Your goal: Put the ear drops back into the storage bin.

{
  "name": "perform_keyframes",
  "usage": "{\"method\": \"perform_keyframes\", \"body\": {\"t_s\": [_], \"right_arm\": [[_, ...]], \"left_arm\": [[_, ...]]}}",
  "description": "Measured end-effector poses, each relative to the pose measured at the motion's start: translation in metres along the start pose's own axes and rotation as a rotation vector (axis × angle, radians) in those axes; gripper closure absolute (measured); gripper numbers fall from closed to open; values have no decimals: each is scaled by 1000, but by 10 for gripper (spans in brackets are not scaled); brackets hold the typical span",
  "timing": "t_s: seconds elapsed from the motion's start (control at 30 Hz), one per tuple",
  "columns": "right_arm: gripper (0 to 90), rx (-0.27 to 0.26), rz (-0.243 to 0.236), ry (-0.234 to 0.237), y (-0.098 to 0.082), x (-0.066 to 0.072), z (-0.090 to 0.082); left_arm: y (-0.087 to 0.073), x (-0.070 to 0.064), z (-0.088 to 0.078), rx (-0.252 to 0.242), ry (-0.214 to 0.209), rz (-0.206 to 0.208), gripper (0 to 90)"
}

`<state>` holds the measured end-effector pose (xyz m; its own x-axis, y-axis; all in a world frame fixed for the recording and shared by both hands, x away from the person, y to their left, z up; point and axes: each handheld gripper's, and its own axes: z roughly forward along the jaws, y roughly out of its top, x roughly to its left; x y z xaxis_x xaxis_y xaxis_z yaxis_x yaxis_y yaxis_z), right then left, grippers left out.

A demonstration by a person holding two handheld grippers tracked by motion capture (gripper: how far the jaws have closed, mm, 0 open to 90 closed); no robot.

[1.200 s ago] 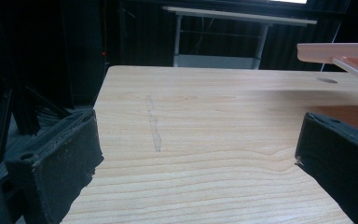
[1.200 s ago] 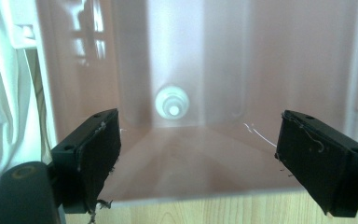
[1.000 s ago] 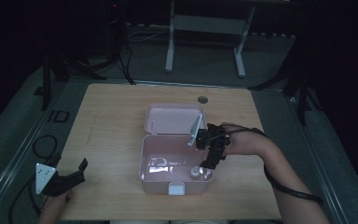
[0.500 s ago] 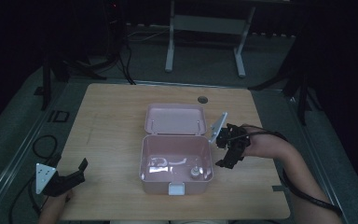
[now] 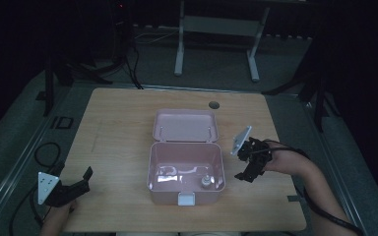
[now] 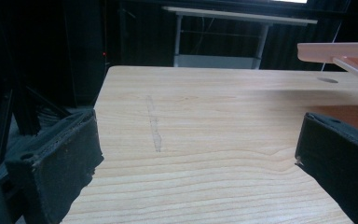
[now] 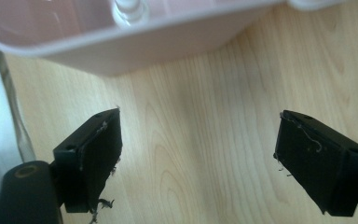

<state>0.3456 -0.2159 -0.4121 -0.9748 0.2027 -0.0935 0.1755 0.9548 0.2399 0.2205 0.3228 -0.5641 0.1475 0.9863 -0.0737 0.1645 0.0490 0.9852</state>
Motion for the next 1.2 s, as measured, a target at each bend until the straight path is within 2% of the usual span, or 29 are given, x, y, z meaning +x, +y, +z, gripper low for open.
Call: {"method": "perform_keyframes", "body": {"t_s": [0.03, 0.13, 0.17, 0.23, 0.3, 0.4, 0.43, 0.53, 0.73, 0.77, 0.8, 0.87, 1.0, 1.03, 1.1, 1.2], "right_arm": [[144, 14, 11, -9, -7, 0, 7], [144, 7, 18, -10, -14, -1, 14], [144, -1, 21, -24, -20, 0, 21], [144, -7, 23, -30, -22, 0, 23], [144, -20, 43, -47, -31, 0, 33], [144, -14, 53, -59, -36, 0, 40], [144, -10, 63, -56, -40, 0, 46], [144, -49, 101, -35, -49, -1, 56], [144, -38, 174, -35, -66, -1, 74], [144, -38, 174, -35, -66, -1, 74], [144, -68, 212, -39, -73, -2, 78], [144, -116, 247, -47, -79, -3, 78], [139, -213, 323, -129, -92, -3, 80], [139, -213, 323, -129, -92, -3, 80], [138, -238, 369, -162, -101, -2, 85], [134, -231, 380, -164, -104, 0, 89]], "left_arm": [[0, 0, 0, -1, 1, -1, 4], [0, 0, 0, -1, 1, -2, 4], [0, 0, 0, 0, 1, 0, 4], [0, 0, 0, 0, 1, 1, 4], [0, 0, 0, -1, 2, -2, 4], [0, 0, 0, -1, 1, -2, 4], [0, 0, 0, -2, 1, -2, 4], [0, 0, 0, -4, 0, -2, 4], [0, 0, 0, -3, 0, -3, 4], [0, 0, 0, -3, 0, -3, 4], [0, 0, 0, -3, 0, -2, 4], [0, 0, 0, -4, 0, -2, 4], [0, 0, 0, -4, 1, -2, 4], [0, 0, 0, -4, 1, -2, 4], [0, 0, 0, -3, 1, -1, 4], [0, 0, 0, -3, 0, 0, 4]]}}
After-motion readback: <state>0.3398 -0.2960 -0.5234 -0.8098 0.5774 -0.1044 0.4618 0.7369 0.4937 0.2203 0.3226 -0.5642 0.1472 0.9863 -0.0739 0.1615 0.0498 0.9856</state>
